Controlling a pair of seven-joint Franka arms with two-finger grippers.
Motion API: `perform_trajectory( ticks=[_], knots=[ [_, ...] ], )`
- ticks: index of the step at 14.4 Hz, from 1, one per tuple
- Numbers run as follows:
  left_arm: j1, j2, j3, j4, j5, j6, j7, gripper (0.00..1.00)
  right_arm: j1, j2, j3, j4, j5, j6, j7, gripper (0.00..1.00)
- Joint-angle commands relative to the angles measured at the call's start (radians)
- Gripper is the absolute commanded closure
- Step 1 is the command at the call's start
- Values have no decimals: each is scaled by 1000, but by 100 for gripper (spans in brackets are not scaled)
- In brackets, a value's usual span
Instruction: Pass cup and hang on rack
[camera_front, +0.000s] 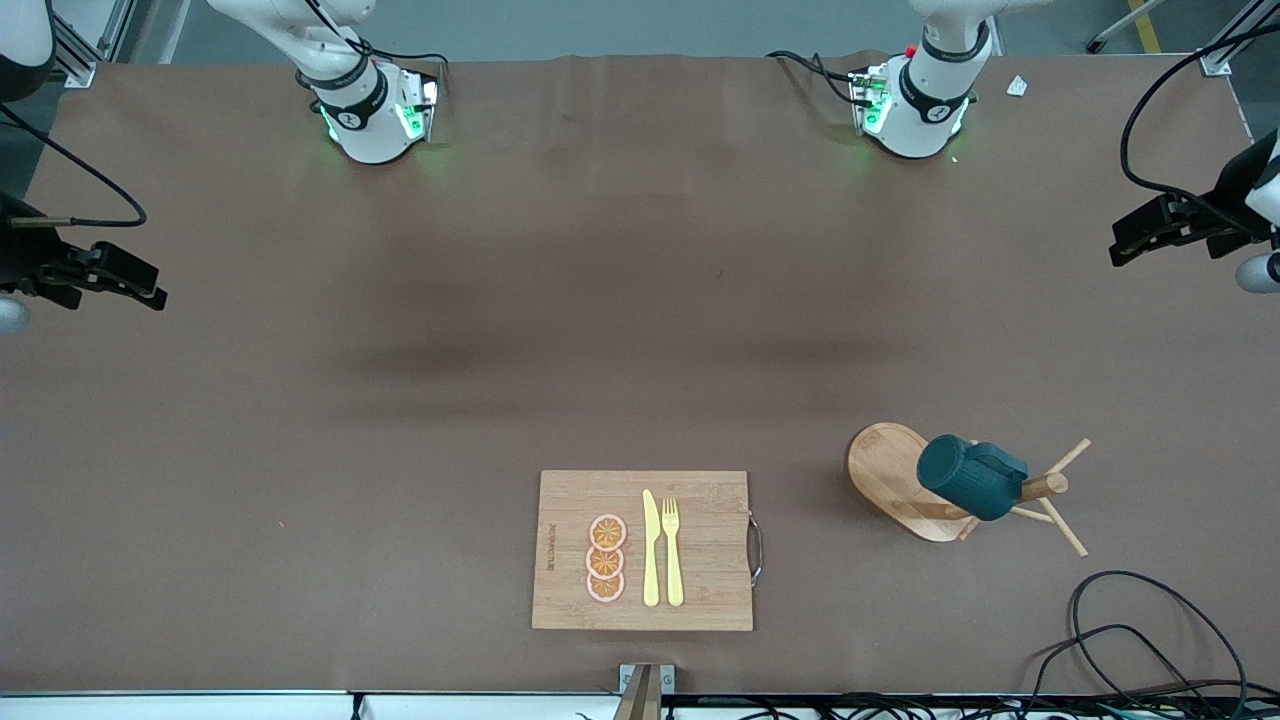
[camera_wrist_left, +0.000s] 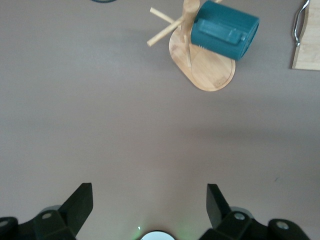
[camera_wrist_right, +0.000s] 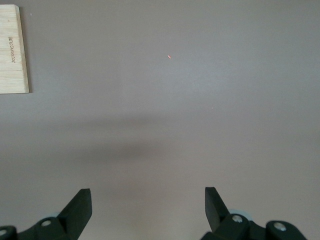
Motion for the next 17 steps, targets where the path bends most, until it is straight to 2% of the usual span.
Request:
perform_trajectory(
  ticks=[1, 11, 17],
  knots=[
    [-65, -108, 100, -141, -47, 50, 43, 0, -4, -31, 3, -32, 14, 7, 6, 0],
    [-63, -118, 99, -137, -55, 38, 77, 0, -6, -31, 3, -32, 14, 9, 6, 0],
    [-65, -125, 45, -142, -55, 29, 43, 0, -6, -41, 3, -35, 14, 0, 6, 0]
  ],
)
